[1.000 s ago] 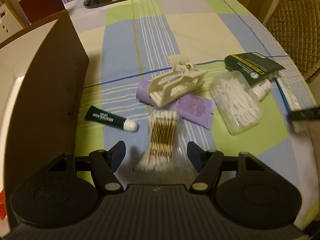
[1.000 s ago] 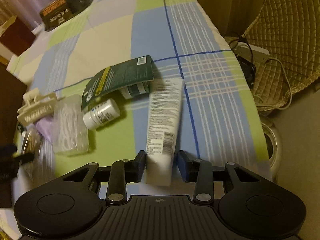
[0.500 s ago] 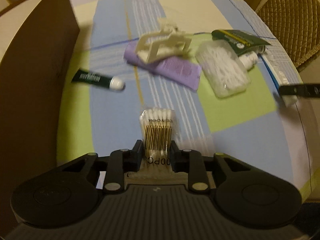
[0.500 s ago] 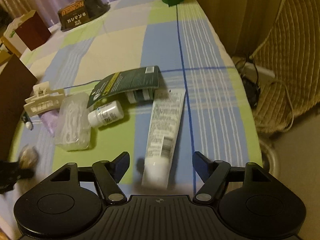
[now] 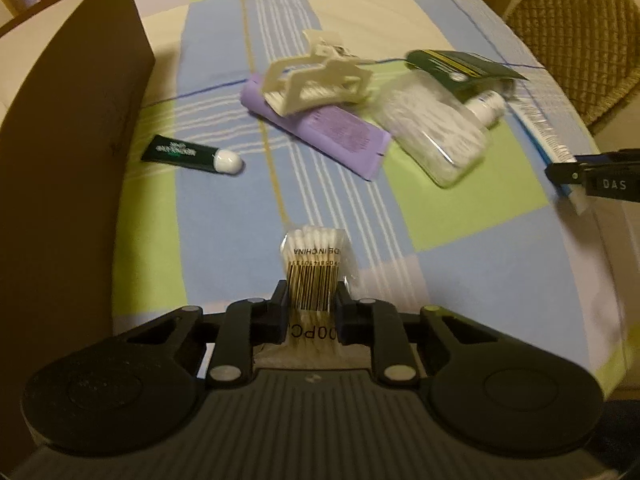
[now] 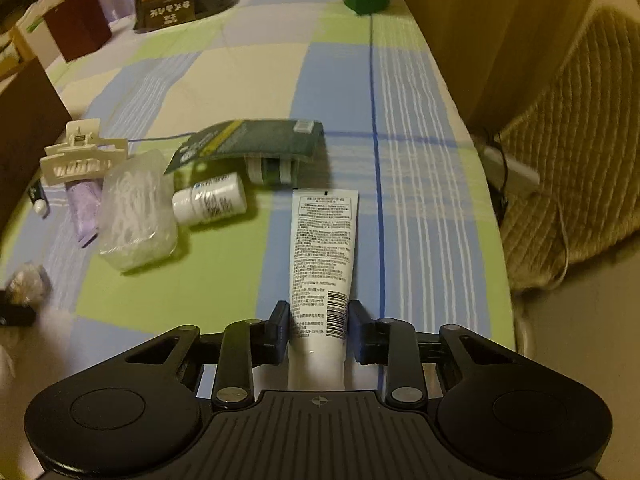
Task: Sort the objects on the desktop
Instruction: 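Lift and carry the swab bag and white tube with both tools over the box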
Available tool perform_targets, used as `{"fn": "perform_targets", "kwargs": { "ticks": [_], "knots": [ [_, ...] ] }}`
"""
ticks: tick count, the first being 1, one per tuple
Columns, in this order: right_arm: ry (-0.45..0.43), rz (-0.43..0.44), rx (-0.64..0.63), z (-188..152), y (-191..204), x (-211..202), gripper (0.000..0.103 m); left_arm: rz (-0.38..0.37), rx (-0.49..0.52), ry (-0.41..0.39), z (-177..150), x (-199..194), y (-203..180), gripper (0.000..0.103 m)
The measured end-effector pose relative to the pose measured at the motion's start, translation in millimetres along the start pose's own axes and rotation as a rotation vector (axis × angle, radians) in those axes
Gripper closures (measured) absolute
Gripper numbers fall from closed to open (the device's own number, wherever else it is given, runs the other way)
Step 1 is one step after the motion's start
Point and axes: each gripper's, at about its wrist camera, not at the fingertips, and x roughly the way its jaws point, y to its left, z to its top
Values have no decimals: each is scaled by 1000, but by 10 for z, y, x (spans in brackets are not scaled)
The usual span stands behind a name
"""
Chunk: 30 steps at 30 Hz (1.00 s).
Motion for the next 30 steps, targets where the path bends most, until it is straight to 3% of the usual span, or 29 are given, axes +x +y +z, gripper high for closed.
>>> {"fn": "perform_targets", "kwargs": {
  "ticks": [7, 14, 20, 30],
  "knots": [
    [113, 276, 478, -374, -385, -178, 75, -103, 40, -62, -80, -409, 49, 86],
    [82, 534, 863, -706, -367, -416, 75, -178, 81, -186, -54, -973, 230, 86],
    [-15, 630, 870, -527, 24, -661, 75, -170, 83, -274, -115, -1374, 616, 86],
    [-45, 811, 608, 152, 1414, -783, 75, -15, -17, -339, -323, -1803, 1728, 86]
  ]
}}
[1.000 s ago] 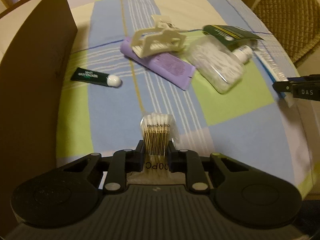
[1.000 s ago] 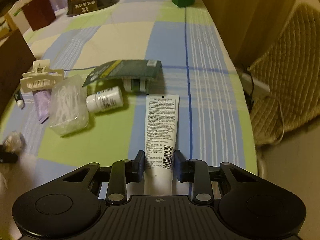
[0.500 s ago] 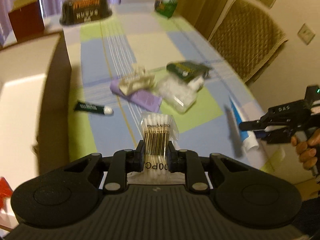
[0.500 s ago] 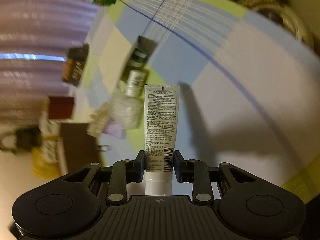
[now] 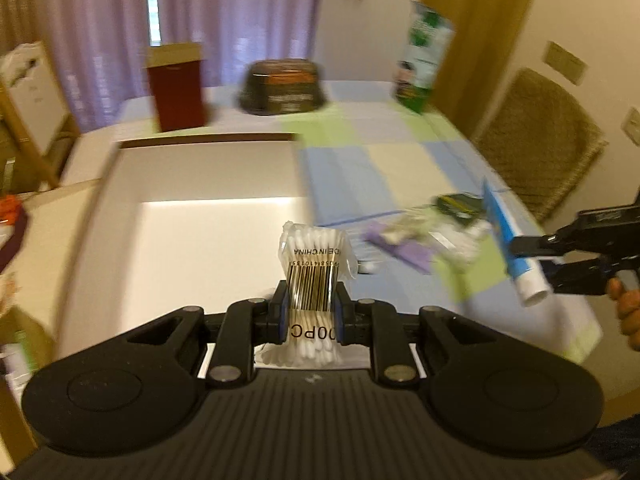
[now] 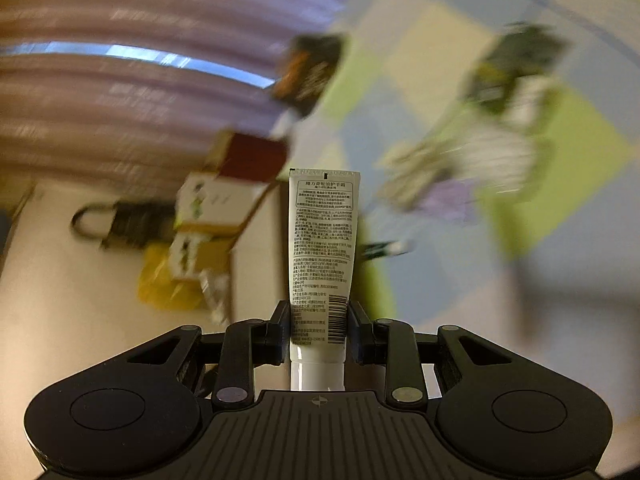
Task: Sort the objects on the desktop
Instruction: 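Lift and carry the swab bag and white tube with both tools over the box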
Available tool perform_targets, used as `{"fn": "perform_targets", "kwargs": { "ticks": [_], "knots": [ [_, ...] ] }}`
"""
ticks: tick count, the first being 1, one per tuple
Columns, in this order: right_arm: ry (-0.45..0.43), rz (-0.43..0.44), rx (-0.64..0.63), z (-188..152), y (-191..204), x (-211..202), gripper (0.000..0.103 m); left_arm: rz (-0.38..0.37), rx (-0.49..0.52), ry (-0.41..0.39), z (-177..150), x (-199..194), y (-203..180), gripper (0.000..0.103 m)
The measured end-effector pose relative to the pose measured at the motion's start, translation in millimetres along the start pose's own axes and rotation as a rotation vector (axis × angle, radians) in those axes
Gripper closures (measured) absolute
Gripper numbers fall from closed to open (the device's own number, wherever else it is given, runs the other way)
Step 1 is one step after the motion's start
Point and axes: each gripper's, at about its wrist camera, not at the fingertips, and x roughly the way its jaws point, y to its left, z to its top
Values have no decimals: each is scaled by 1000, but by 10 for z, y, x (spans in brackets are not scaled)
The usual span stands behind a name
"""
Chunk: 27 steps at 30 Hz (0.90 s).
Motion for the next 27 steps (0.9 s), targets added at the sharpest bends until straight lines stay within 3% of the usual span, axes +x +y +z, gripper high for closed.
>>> {"fn": "perform_targets", "kwargs": {
  "ticks": [4, 10, 16, 20, 27],
  "knots": [
    [79, 38, -125, -128, 507, 558, 75, 58, 6, 21, 16, 16, 377, 86],
    [202, -68, -313, -339, 1019, 1425, 75, 77, 48, 95, 24, 204, 725, 86],
    [299, -302, -529, -678, 1142, 2095, 75, 82, 85, 178, -45, 375, 917, 86],
    [344, -442, -718, -1017, 1086, 2242, 75, 86, 127, 222, -107, 463, 974, 86],
    [436, -568, -939, -1361, 1077, 2551, 75, 56, 151, 268, -180, 639, 1035, 86]
  ]
}}
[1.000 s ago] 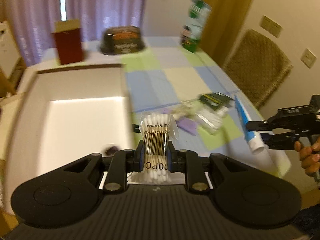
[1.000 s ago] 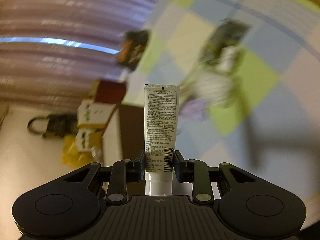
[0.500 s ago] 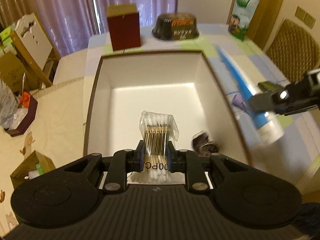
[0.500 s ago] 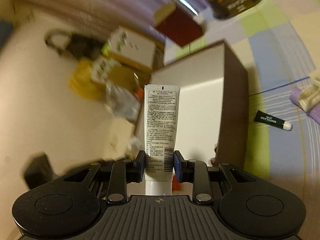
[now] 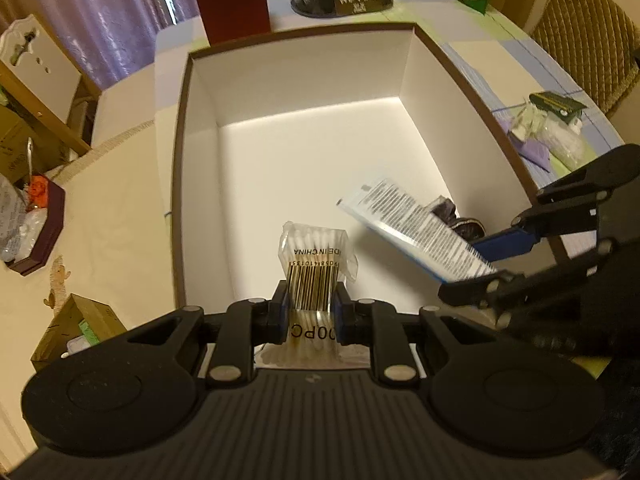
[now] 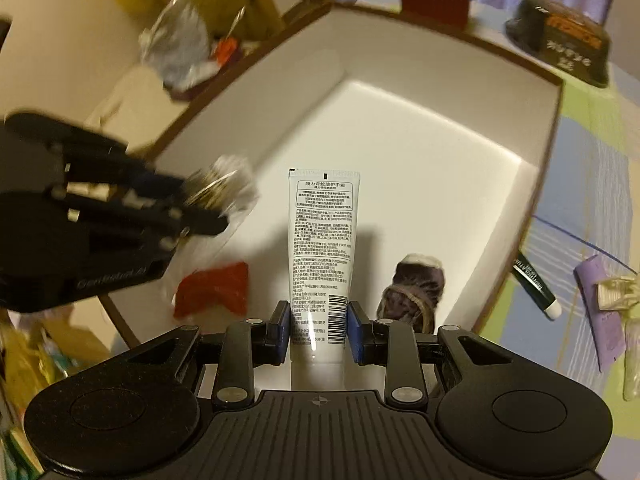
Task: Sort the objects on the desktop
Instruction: 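Lift and carry the swab bag and white tube with both tools over the box, then lower both tools into the box and open them to release the items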
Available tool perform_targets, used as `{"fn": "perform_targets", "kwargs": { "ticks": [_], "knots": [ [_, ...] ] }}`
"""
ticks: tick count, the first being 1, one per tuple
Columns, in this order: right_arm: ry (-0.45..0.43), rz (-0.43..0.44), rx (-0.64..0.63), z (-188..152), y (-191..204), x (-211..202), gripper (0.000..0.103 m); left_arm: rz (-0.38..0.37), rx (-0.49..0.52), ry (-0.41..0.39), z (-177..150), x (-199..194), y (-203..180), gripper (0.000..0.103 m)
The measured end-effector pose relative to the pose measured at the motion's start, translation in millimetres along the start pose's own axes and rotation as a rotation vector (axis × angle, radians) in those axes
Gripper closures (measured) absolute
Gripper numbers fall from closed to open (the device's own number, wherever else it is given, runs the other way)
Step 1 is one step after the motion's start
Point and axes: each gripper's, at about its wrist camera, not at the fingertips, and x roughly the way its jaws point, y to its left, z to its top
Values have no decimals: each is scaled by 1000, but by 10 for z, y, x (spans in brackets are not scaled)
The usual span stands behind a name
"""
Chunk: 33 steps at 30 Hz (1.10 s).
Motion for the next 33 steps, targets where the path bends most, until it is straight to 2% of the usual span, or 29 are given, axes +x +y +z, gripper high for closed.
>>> {"fn": "perform_targets", "kwargs": {
  "ticks": [8, 11, 14, 17, 20, 28, 31, 33],
  "knots": [
    [55, -99, -122, 7, 86, 134, 75, -22, 20, 27, -25, 125, -2, 86],
    [74, -103, -135, 27, 76, 163, 74, -23, 26, 32, 1, 172, -3, 86],
    [110, -70, -127, 48, 69, 215, 74, -25, 30, 31, 31, 201, 6, 86],
    [120, -47, -129, 59, 46, 229, 67, -29, 36, 31, 48, 213, 14, 86],
    [109, -29, -134, 104, 33, 201, 50, -30, 38, 33, 64, 227, 21, 86],
    [94, -50, -156, 172, 25, 91, 49, -37, 38, 41, 81, 280, 20, 86],
    [92, -62, -153, 209, 25, 85, 49, -31, 35, 42, 85, 307, 6, 84],
    [93, -65, -151, 235, 19, 76, 48, -22, 37, 39, 85, 318, -7, 79]
  ]
}}
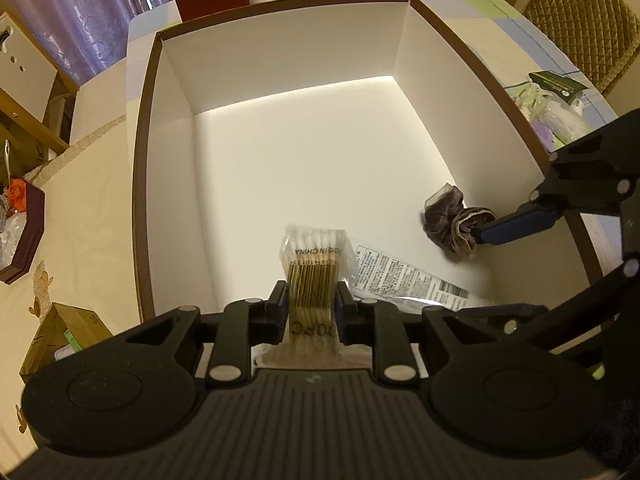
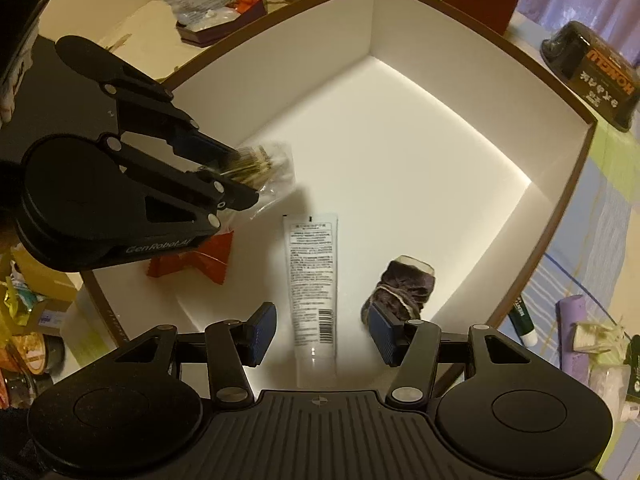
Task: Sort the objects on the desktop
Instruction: 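Lower both tools into the box and open them to release the items, then withdraw both open tools upward from the box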
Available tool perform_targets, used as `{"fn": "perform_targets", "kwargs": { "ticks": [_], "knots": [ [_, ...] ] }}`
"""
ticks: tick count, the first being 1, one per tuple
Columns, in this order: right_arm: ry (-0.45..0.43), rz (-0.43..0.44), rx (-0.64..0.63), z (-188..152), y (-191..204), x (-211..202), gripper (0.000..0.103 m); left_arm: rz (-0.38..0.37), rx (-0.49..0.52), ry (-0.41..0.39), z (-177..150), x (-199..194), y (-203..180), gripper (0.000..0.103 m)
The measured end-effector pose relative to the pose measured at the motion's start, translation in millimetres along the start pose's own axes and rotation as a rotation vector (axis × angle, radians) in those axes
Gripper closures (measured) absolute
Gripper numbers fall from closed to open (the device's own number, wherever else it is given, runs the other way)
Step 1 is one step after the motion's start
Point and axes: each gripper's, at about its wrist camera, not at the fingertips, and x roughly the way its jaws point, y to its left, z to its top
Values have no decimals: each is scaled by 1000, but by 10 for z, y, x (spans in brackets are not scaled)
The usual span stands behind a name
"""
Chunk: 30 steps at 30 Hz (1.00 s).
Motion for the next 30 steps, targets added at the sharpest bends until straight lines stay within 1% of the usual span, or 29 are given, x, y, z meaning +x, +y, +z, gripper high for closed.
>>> {"fn": "perform_targets", "kwargs": {
  "ticks": [2, 3, 4, 5, 6, 12, 14, 16, 18, 19, 22, 26, 30],
  "knots": [
    [1, -2, 1, -12, -2, 14, 48, 6, 3, -2, 0, 1, -8, 73],
    [-1, -1, 0, -50, 8, 44, 47, 6, 3, -2, 1, -6, -11, 72],
    [-4, -2, -1, -63, 19, 50, 43, 6, 3, -3, 1, -14, -14, 72],
    [-11, -5, -4, -63, 28, 34, 30, 6, 3, -4, 1, -22, -17, 72],
    [-19, -7, -8, -65, 33, 14, 25, 8, 5, -4, -2, -30, -24, 72],
    [-31, -14, -15, -118, 8, -8, 25, 33, 6, 3, -52, -81, -51, 71],
    [-32, -21, -23, -167, 34, -10, 25, 41, 9, 4, -80, -107, -64, 67],
    [-38, -27, -24, -202, 46, -43, 25, 46, 9, 4, -104, -140, -79, 66],
    [-44, -33, -26, -234, 55, -78, 25, 53, 9, 3, -128, -176, -99, 61],
    [-47, -36, -27, -247, 62, -94, 25, 56, 9, 1, -139, -199, -108, 57],
    [-58, -42, -29, -281, 83, -133, 25, 68, 10, -10, -165, -274, -138, 53],
    [-76, -52, -36, -314, 113, -185, 25, 86, 5, -28, -199, -388, -175, 41],
    [-97, -57, -39, -357, 140, -261, 25, 100, -5, -44, -239, -503, -214, 36]
  ]
}}
